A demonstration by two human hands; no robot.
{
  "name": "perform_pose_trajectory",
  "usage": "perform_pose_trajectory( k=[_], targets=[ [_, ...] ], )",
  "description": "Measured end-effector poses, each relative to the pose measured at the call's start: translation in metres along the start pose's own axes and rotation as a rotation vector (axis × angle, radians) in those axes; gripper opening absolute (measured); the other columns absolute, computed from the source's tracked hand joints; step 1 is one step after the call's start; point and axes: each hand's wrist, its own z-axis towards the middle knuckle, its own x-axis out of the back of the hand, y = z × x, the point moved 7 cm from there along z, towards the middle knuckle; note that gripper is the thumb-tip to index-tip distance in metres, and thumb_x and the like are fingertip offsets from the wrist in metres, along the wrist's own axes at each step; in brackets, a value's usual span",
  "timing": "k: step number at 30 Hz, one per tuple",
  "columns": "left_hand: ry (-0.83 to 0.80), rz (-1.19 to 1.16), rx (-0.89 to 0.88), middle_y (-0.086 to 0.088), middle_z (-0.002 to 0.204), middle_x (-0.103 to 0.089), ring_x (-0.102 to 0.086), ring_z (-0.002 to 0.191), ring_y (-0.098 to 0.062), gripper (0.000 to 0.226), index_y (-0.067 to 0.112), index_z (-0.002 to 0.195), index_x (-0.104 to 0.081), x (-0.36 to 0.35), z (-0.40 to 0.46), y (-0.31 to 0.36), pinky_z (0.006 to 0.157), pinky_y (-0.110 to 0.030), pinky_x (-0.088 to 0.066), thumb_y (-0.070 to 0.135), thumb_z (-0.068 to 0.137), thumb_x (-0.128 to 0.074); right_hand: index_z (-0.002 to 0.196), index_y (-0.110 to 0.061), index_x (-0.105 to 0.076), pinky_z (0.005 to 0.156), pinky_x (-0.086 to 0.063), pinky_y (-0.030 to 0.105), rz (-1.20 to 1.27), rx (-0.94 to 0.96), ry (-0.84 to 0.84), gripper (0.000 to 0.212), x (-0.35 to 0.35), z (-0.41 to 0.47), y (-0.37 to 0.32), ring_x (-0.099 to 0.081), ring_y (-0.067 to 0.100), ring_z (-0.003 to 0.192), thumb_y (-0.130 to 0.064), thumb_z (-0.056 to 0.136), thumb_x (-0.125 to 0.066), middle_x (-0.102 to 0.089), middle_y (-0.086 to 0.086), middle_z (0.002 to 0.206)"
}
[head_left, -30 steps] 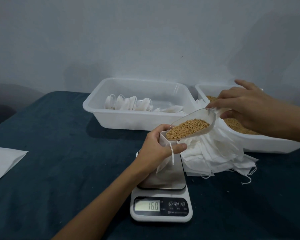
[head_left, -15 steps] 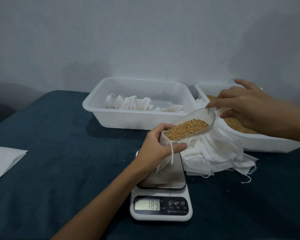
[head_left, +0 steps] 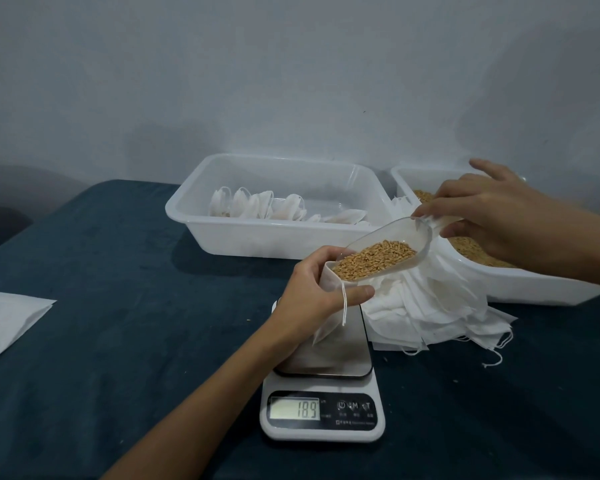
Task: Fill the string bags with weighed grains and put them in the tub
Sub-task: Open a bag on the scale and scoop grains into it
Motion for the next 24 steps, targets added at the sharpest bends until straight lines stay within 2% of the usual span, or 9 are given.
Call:
perform_pose_trajectory(
  k=[6,12,19,24],
  targets=[
    [-0.002,0.003,0.003,-0.006,0.123,-0.073,-0.076,0.102,-0.021,0.049,0.018,0.124,-0.066,0.0004,0.0005,-0.0008,0.1,-0.039,-0.057,0.007,0.081,-0.087,0.118,-0.016,-0.074,0.113,-0.028,0.063,-0.006,-0.003,0.006,0.043,-0.0001,0.0006,0.0,-0.068,0.033,0.097,0.001,0.078,-0.08,-0.069,0.002,0.099],
    [-0.012,-0.012,-0.006,-0.003,0.12,-0.075,-0.076,0.102,-0.019,0.049,0.018,0.124,-0.066,-0.0002,0.0,0.0006,0.092,-0.028,-0.059,0.006,0.082,-0.086,0.117,-0.015,-0.074,0.112,-0.029,0.064,-0.011,-0.007,0.009,0.042,0.0002,0.0005,-0.0003,-0.068,0.034,0.097,0.001,0.079,-0.08,-0.07,0.003,0.099],
    [-0.002,-0.03,-0.008,0.001,0.116,-0.076,-0.076,0.1,-0.02,0.047,0.018,0.122,-0.067,-0.0005,-0.0007,0.0021,0.088,-0.025,-0.058,0.004,0.081,-0.086,0.117,-0.015,-0.073,0.114,-0.027,0.061,0.007,-0.029,-0.008,0.039,-0.0034,-0.003,0.0012,-0.068,0.033,0.097,0.001,0.081,-0.078,-0.07,0.003,0.099],
    [-0.009,-0.033,-0.01,-0.002,0.119,-0.075,-0.075,0.103,-0.022,0.047,0.017,0.124,-0.066,-0.0012,-0.0011,0.0027,0.092,-0.029,-0.058,0.003,0.082,-0.085,0.116,-0.014,-0.073,0.114,-0.027,0.061,0.021,-0.05,-0.015,0.038,-0.0039,-0.0043,0.0005,-0.068,0.032,0.097,0.0,0.082,-0.077,-0.069,0.003,0.099]
  ],
)
